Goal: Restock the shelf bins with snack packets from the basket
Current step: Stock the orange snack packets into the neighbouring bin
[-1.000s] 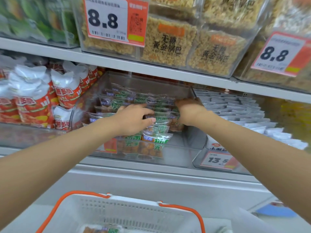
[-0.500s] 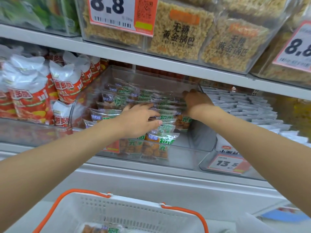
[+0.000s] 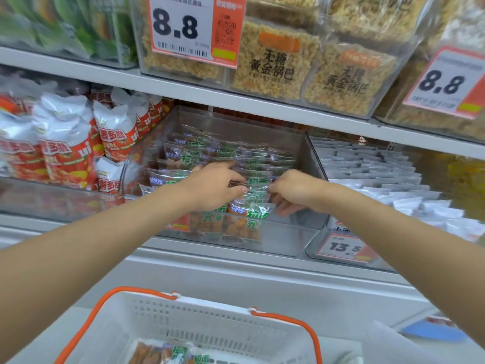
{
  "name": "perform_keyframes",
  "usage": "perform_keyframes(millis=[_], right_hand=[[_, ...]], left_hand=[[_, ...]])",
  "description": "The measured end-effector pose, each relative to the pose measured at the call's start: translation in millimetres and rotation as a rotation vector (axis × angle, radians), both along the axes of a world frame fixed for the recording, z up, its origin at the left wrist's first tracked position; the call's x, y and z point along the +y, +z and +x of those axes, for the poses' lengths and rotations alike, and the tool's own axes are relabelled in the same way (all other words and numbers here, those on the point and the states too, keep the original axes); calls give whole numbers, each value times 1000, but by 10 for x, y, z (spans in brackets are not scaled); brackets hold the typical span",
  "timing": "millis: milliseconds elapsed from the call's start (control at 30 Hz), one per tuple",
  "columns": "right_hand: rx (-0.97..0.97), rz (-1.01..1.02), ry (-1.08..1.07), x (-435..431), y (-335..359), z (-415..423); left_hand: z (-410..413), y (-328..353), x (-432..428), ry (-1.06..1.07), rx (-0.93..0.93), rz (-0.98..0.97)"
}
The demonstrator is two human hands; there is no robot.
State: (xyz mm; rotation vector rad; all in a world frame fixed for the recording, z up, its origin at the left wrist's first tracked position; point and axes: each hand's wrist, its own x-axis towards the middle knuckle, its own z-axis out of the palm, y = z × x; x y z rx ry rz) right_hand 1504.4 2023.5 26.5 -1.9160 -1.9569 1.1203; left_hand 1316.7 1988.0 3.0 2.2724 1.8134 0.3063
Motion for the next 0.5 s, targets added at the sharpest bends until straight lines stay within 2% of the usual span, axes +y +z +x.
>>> perform_keyframes(millis=[67,133,200,267,333,400,433,500], right_hand=[[189,-202,-69,-74,-65,-81],[310,-273,-108,-130,-88,-109],[319,-241,-122,-119,-120,-98],[213,-163,-100,-147,-118,-75],[41,52,-42,-189,-115,-36],[-149,373,34,-308,-100,-5],[-185,524,60,-407,-102,-2],[-128,779,108,-644,-146,-23]], left_hand=[[12,-9,2,10,13,-3],[33,-9,3,18,20,0],[46,6,-24,21,13,-4],[55,30,-76,19,-1,29],[53,43,-175,22,-17,142],[53,53,-326,43,-24,276],[60,53,-419,56,-11,342],[85,54,-618,50,27,477]])
